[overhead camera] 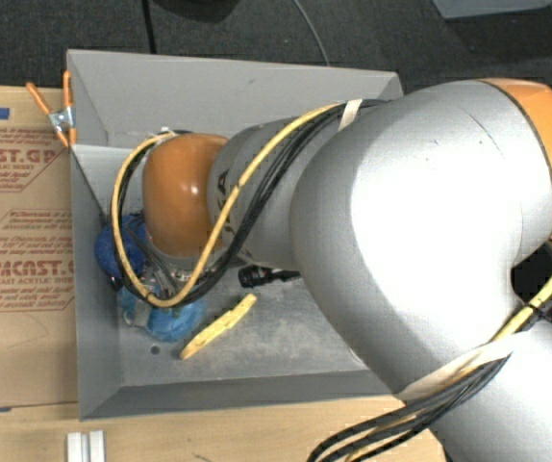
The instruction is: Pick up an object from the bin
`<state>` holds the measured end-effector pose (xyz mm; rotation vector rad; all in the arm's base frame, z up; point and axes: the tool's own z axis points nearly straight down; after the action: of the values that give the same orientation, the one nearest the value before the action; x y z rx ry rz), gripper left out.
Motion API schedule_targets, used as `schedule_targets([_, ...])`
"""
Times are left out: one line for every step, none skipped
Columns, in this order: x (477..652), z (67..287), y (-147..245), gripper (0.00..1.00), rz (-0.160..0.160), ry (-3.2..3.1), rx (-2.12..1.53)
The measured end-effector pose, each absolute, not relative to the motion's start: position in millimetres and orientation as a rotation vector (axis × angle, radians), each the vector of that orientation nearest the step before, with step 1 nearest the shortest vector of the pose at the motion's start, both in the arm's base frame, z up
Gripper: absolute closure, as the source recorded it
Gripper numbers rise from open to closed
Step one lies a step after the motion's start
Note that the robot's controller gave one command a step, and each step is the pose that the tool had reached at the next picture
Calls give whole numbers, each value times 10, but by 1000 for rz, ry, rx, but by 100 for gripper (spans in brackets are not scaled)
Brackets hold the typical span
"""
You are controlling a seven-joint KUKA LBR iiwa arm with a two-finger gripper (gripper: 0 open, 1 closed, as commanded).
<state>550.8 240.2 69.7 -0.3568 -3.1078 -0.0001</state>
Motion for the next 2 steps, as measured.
schedule_targets([5472,699,2432,100,-1,-3093,-478])
schedule_targets([5451,710,2253,100,-9,-3105,-414])
